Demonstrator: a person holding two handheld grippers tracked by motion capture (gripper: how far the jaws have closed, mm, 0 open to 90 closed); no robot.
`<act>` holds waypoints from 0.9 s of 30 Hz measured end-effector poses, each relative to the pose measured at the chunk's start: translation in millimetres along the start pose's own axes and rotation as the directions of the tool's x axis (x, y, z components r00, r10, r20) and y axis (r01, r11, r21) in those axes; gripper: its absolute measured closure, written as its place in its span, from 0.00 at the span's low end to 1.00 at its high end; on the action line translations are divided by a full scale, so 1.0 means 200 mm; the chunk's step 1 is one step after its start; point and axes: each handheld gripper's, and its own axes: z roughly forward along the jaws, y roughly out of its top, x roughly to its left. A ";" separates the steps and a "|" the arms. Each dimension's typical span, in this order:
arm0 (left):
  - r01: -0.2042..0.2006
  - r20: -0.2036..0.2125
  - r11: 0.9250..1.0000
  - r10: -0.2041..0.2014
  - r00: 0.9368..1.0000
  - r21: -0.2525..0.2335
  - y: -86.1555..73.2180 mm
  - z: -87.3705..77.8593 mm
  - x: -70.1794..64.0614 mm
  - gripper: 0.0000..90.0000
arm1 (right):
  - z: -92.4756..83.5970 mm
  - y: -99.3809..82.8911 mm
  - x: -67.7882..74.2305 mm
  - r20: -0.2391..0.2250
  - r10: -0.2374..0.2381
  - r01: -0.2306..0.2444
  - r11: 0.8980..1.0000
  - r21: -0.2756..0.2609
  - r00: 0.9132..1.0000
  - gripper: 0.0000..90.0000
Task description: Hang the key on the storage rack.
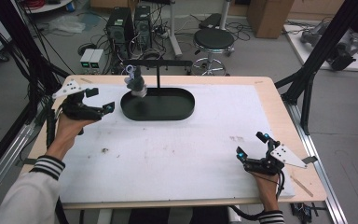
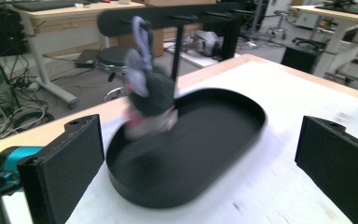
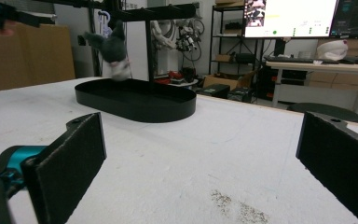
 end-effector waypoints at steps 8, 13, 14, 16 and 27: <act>-0.074 -0.039 0.995 0.071 0.997 -0.064 -0.25 -0.22 -0.14 0.02 | 0.00 0.00 0.00 0.000 -0.004 0.004 1.000 0.002 1.000 0.00; -0.058 -0.052 0.995 0.053 0.997 -0.081 -0.35 -0.30 -0.16 0.02 | 0.00 0.00 0.01 -0.001 -0.009 0.009 1.000 0.001 1.000 0.00; -0.042 -0.054 0.994 0.037 0.998 -0.097 -0.40 -0.33 -0.16 0.02 | 0.00 0.00 0.00 0.000 -0.012 0.012 1.000 0.000 1.000 0.00; -0.035 -0.050 0.995 0.030 0.998 -0.094 -0.45 -0.36 -0.17 0.02 | 0.00 0.00 0.00 -0.002 -0.008 0.008 1.000 0.001 1.000 0.00; -0.043 -0.097 0.985 0.027 0.995 -0.164 -0.62 -0.41 -0.20 0.02 | 0.00 0.00 0.00 0.006 -0.017 0.017 1.000 -0.006 1.000 0.00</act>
